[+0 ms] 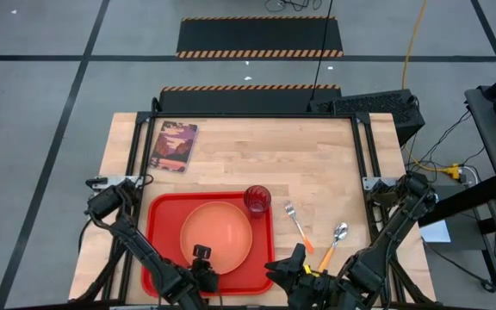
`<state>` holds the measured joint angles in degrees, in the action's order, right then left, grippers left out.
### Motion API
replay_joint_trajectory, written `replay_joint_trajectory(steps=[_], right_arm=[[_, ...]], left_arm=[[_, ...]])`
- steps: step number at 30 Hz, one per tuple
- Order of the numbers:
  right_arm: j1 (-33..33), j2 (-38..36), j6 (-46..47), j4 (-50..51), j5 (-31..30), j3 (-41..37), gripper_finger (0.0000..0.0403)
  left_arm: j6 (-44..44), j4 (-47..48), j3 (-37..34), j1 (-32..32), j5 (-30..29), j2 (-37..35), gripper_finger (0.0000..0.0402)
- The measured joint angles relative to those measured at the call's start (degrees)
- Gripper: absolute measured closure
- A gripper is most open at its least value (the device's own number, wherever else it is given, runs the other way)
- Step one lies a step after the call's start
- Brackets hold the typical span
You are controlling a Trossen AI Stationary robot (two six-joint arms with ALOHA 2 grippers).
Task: Pick and place plate/cup/fork/spoon on tray
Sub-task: Put the orange plate on the red serving tray to the bottom left of the red cup
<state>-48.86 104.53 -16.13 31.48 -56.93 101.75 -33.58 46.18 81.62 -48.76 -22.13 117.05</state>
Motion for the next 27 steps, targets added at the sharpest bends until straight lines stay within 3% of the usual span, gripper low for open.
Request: replay_joint_trajectory(steps=[8,12,17,20,27], right_arm=[[0.0,0.0,0.0,0.0,0.0,0.0,0.0270],[0.3,0.0,0.0,0.0,0.0,0.0,0.0270],[0.4,0.0,0.2,0.0,0.0,0.0,0.0270],[0.4,0.0,0.2,0.0,0.0,0.0,0.0270],[0.4,0.0,0.4,0.0,0.1,0.0,0.0270]], left_arm=[[-1.1,0.5,3.6,0.3,1.7,-3.7,0.0293],[1.8,1.4,5.0,-0.2,-1.2,-7.5,0.0293],[-1.1,11.8,5.0,-0.7,-8.9,-10.7,0.0293],[-6.4,18.2,4.4,-0.4,-9.4,-10.4,0.0293],[-7.0,10.4,-3.4,1.5,-4.6,-10.4,0.0293]])
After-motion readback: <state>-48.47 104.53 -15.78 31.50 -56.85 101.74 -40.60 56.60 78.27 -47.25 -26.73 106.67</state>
